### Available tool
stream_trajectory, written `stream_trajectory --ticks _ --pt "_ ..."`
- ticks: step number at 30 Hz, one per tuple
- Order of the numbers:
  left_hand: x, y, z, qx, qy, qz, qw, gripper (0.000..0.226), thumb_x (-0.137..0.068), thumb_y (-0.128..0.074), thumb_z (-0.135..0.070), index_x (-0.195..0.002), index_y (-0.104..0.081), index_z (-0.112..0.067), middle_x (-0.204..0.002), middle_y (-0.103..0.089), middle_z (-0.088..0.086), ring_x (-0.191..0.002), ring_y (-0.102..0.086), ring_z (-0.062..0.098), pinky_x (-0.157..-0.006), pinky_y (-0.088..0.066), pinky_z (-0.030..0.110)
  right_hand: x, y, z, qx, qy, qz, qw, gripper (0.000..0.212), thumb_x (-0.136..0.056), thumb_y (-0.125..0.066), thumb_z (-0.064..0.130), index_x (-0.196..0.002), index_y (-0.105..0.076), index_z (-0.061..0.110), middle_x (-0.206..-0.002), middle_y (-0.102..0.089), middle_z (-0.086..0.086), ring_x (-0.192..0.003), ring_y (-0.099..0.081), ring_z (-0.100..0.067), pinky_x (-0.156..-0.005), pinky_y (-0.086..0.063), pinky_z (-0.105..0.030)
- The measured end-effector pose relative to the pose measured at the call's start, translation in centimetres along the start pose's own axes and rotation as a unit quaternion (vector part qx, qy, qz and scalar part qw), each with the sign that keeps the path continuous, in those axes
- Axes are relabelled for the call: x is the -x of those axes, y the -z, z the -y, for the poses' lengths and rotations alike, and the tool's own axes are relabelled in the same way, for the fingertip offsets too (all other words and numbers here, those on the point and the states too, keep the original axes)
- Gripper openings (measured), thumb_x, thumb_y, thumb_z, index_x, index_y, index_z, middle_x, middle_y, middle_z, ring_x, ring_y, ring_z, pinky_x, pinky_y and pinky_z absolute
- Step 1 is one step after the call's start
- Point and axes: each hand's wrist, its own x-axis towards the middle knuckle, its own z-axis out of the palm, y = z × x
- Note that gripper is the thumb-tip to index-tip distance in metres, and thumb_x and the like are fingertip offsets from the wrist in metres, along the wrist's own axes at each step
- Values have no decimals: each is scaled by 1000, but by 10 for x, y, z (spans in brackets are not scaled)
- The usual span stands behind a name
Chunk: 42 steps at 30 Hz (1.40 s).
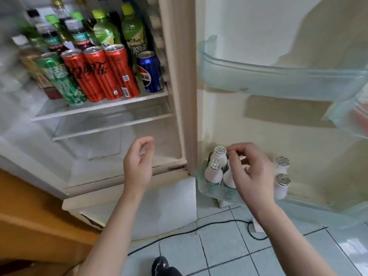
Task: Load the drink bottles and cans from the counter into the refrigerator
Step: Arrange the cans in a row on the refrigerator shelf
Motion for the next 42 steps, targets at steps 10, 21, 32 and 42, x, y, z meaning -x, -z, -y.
stream_trajectory --ticks 10,21,32,42 --pt "-31 104 51 -13 97 -2 995 21 -94 -54 -16 -93 -64 -35 -97 -67 -21 -94 -60 -6 -76 -41 1 -20 -120 41 -41 27 114 992 10 -88 -59 18 -86 -65 25 -77 -63 16 -72 -59 -6 -63 -47 -22" --pt "-120 186 74 -89 62 -44 993 15 -94 -52 -21 -100 -62 -31 -100 -63 -22 -97 -56 -5 -80 -39 9 -92 -226 82 13 18 109 994 14 -89 -58 14 -95 -65 24 -91 -66 12 -82 -61 -1 -73 -47 -12" --pt "-193 194 104 -412 -64 -35 908 39 -82 -53 -28 -114 -62 -8 -124 -57 12 -120 -49 36 -102 -33 58 -151 -263 98 128 90 -26 987 25 -79 -64 2 -102 -63 7 -106 -61 -7 -98 -56 -25 -83 -40 -27" --pt "-192 193 126 -418 -135 -36 898 49 -84 -43 -30 -124 -58 -5 -131 -55 13 -128 -42 33 -104 -37 51 -201 -268 95 203 137 -40 969 47 -80 -62 14 -125 -55 3 -135 -46 -20 -125 -40 -36 -106 -28 -33"
